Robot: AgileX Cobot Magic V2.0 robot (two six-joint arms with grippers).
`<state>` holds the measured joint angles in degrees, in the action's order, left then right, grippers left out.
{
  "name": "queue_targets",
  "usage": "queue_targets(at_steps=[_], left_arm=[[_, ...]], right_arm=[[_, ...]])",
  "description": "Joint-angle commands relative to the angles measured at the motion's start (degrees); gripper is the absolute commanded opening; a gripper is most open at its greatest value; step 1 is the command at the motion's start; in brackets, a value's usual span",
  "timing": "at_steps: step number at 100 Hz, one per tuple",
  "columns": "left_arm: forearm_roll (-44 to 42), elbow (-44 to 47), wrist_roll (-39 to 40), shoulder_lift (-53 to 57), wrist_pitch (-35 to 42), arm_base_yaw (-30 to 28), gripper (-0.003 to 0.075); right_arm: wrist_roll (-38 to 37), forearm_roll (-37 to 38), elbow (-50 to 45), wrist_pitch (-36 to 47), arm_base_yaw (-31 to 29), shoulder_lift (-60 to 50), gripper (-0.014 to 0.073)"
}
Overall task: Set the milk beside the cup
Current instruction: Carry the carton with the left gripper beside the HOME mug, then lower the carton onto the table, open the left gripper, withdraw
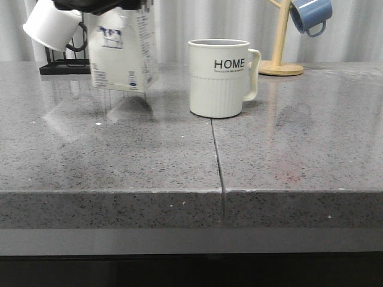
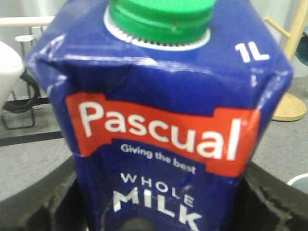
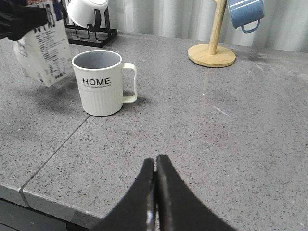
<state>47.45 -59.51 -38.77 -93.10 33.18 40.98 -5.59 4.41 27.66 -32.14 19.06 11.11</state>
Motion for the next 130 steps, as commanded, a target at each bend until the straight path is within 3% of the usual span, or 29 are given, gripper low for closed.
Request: queue_targets(at_steps=[1,75,85,97,104,130], left_arm=[[-0.8,-3.4,-0.1,0.9,3.8,1.0,0.0188],[2.2,-3.9,-0.1,-3.2,0.9,3.5,0.0200],[2.2,-3.5,-0.1,-3.2,0.8,3.5,0.0309],[2.2,-3.5,-0.1,-3.2,0.7,3.5,0.0588],[2.2,-3.5,-0.1,-3.0,0.7,3.5,0.0692],[2.2,-2.0,-0.1,-1.2,1.3,3.5,0.0678]], right_arm=[[0.2,0.2,1.5,4.2,0.0,0.6,-0.0065],[0.2,0.2,1.5,4.2,0.0,0.6,-0.0065],[0.2,0.2,1.5,4.2,0.0,0.6,-0.0065],[0.2,0.2,1.5,4.2,0.0,0.6,-0.0065],[0.2,0.2,1.5,4.2,0.0,0.6,-0.0065],[0.2,0.2,1.5,4.2,0.0,0.6,-0.0065]])
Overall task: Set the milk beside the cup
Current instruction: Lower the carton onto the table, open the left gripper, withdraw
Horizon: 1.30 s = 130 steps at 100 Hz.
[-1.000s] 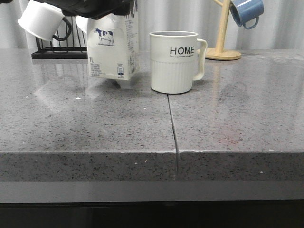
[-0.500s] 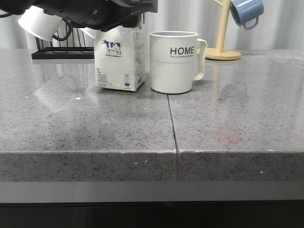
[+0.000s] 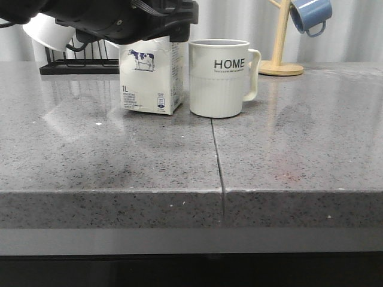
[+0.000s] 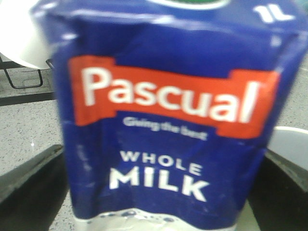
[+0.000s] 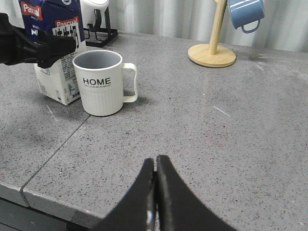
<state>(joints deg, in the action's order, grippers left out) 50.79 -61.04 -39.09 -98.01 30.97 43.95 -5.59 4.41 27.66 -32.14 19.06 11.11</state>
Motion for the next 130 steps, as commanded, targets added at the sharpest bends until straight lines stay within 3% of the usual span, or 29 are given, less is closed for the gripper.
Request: queue_targets(at_steps=[1,34,53,71,91,108,119,130], left_arm=[[-1.1,-0.3,0.2,3.9,3.5,0.5,0.0678],[-1.8,8.6,0.2,12.5,3.8,1.3,0.0678],[-9.2,13.9,0.3,19.8,1.3,1.3,0.0642],[-15.1,17.7,2.0,26.1,-1.5,-1.8,0.0466],[-35.3,18.8,22.3,31.2,-12.9,-12.7,0.0225],[-48.1,18.8,32.9,35.3,-20.8,-22.8,0.0052],[-53.5,18.9,39.4,37.9,-25.3,-28.8,-0.0022],[-55.8,20.3,41.4,40.7,-27.9,-33.5,-0.0020]], right_arm=[[0.2,0.2,1.5,4.2,0.0,0.6,-0.0065],[0.2,0.2,1.5,4.2,0.0,0.6,-0.0065],[0.2,0.2,1.5,4.2,0.0,0.6,-0.0065],[0.2,0.2,1.5,4.2,0.0,0.6,-0.0065],[0.2,0.2,1.5,4.2,0.0,0.6,-0.0065],[0.2,0.2,1.5,4.2,0.0,0.6,-0.0065],[0.2,0.2,1.5,4.2,0.0,0.6,-0.0065],[0.2,0.2,1.5,4.2,0.0,0.6,-0.0065]])
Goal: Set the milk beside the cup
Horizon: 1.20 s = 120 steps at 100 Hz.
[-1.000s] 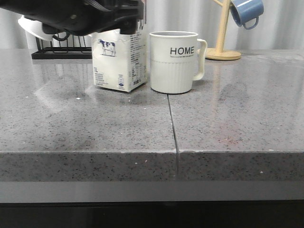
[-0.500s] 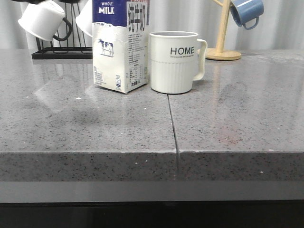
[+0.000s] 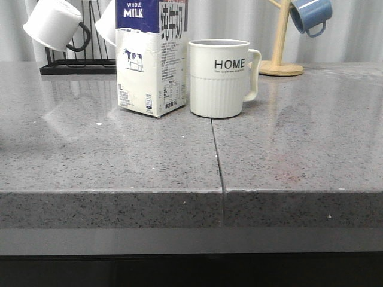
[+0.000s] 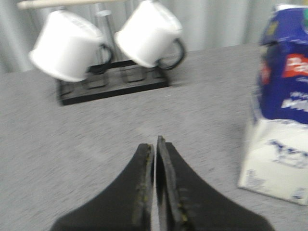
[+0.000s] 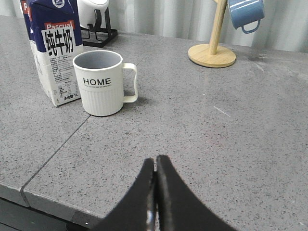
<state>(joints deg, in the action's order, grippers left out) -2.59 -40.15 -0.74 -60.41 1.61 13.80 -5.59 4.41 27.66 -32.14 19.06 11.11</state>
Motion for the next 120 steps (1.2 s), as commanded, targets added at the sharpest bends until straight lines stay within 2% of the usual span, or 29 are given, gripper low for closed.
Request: queue_targets(at_steps=[1,26,71,88,120], left_arm=[[-2.4,-0.3,3.1,3.5,1.3,-3.6,-0.0020],[-2.1,5.1,3.1,11.4,-2.1,-8.7,-0.0020],[-1.5,16.2,3.2,27.3,-7.7,-8.7,-0.0020],[-2.1,18.0,3.2,32.5,-10.0,-8.7,-0.0020],[-2.2,20.6,3.2,40.9,-9.6,-8.7,-0.0020]], right_arm=[[0.2,0.2,1.5,4.2,0.0,0.6,-0.0065],[0.2,0.2,1.5,4.2,0.0,0.6,-0.0065],[0.2,0.2,1.5,4.2,0.0,0.6,-0.0065],[0.2,0.2,1.5,4.2,0.0,0.6,-0.0065],[0.2,0.2,1.5,4.2,0.0,0.6,-0.0065]])
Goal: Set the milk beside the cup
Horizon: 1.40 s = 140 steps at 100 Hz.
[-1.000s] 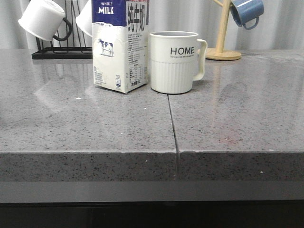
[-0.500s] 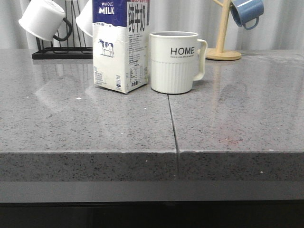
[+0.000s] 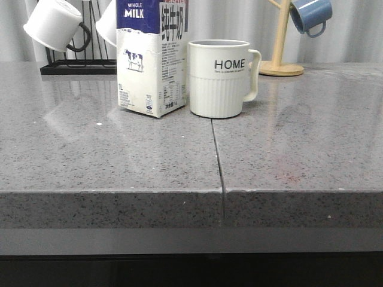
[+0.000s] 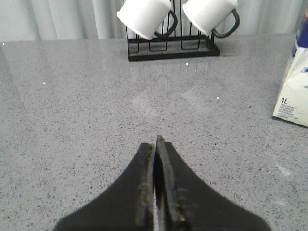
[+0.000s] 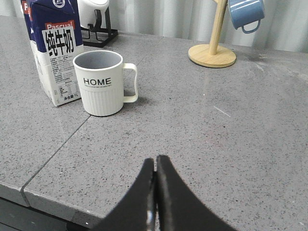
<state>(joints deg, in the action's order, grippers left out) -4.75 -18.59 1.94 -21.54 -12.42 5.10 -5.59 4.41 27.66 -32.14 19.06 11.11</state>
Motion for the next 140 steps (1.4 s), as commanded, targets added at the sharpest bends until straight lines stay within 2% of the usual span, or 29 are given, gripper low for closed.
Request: queue_targets(at_steps=[1,36,65,80,85,140], left_arm=[[0.0,-0.8,0.5,2.2,4.5,0.0,-0.0020],[0.0,6.2,0.5,12.2,7.1,-0.2,-0.0020],[4.0,14.7,-4.8,23.7,8.0,-5.2,-0.0020],[4.1,21.1,-4.8,23.5,16.3,-5.5,-0.0020],[4.1,20.7,-4.8,23.5,13.9,-5.5,-0.0020],[4.1,20.8,-4.8,23.5,14.2,-5.4,-0.0020]], right_arm=[[0.2,0.2,1.5,4.2,0.0,0.6,-0.0065],[0.2,0.2,1.5,4.2,0.0,0.6,-0.0065],[0.2,0.2,1.5,4.2,0.0,0.6,-0.0065],[0.2,0.2,1.5,4.2,0.0,0.7,-0.0065],[0.2,0.2,1.5,4.2,0.0,0.7,-0.0065],[0.2,0.2,1.5,4.2,0.0,0.7,-0.0065]])
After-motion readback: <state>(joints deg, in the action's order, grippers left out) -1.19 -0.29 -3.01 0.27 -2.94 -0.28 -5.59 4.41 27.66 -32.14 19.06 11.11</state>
